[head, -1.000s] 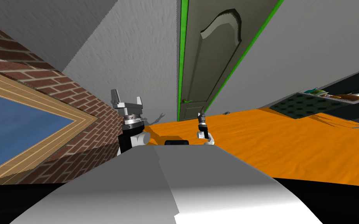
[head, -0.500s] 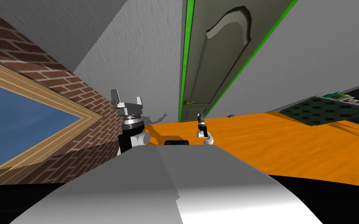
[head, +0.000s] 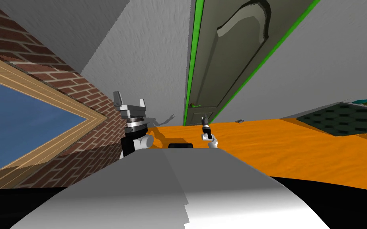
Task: Pull the door open
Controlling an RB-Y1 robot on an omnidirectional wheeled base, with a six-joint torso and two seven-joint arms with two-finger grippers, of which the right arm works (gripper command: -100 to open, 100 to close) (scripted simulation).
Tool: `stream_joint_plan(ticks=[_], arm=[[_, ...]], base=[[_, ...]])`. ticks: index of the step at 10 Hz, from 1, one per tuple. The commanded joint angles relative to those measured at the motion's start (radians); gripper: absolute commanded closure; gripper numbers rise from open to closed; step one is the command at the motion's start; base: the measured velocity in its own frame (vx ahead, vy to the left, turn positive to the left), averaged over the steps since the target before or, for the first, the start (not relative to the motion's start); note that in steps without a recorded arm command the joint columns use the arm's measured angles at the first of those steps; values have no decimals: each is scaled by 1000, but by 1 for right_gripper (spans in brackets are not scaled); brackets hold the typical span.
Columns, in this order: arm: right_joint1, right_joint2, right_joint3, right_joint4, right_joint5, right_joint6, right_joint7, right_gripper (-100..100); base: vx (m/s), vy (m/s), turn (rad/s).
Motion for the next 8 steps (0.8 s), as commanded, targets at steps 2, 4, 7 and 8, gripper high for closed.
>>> stream_joint_plan(ticks=[2,4,7,8], arm=[[-30,-7,-5,66,-1,-1,-4,-100],[-49,-12,-8,106,-2,-3,-6,-100],[-85,-22,-14,181,-4,-5,-12,-100],[-103,-26,-17,215,-5,-7,-14,-100]], base=[[71,-15,106],[40,-19,69],[54,-20,90],[56,-24,75]])
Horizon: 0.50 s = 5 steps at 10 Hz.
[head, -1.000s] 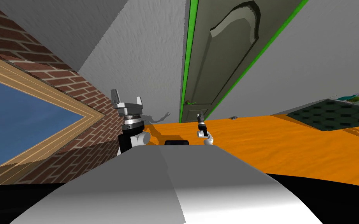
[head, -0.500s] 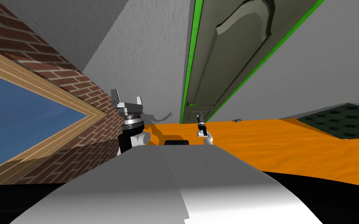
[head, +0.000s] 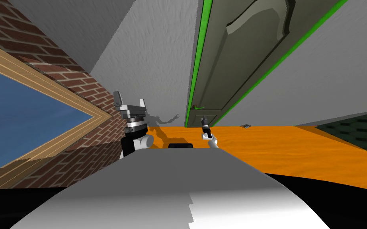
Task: Pull the door open
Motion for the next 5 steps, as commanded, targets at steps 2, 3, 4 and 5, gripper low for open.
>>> stream_joint_plan(ticks=[2,3,4,5], arm=[[-42,-9,-7,86,-2,-6,-5,-100],[-57,-12,-10,122,-3,-7,-7,-100],[-72,-16,-12,148,-3,-8,-9,-100],[-85,-19,-14,178,-4,-9,-11,-100]], base=[[82,-34,132],[86,-37,101],[72,-49,104],[62,-34,115]])
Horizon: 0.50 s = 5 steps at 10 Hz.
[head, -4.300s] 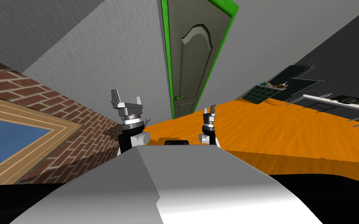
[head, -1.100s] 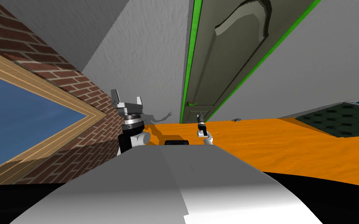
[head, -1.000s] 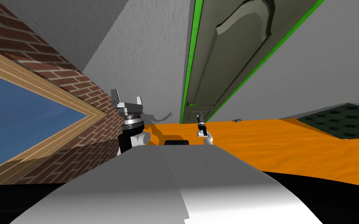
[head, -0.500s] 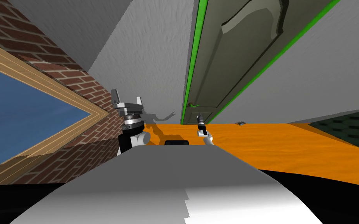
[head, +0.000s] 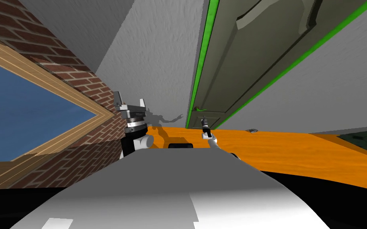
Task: Pull the door open
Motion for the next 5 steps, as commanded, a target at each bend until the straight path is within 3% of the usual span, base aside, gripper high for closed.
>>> stream_joint_plan(ticks=[1,5], arm=[[-20,-5,-3,45,-1,-2,-3,-100],[-68,-16,-11,144,-3,-5,-10,-100]], base=[[72,-32,104],[57,-31,83]])
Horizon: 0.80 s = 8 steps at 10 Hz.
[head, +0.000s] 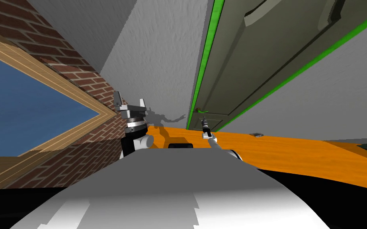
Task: Pull the door open
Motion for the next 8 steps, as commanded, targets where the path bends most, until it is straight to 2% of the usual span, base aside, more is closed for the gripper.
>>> stream_joint_plan(ticks=[1,2,3,5,8], arm=[[-15,-4,-3,35,-1,-1,-3,-100],[-13,-4,-2,29,-1,-3,-2,-100],[-2,-26,-10,41,-7,-17,-20,-100],[16,-58,-20,53,-16,-34,-44,-100],[47,-113,-39,75,-32,-65,-87,-100]], base=[[66,-42,99],[30,-20,20],[113,19,125],[192,24,160],[207,65,153]])
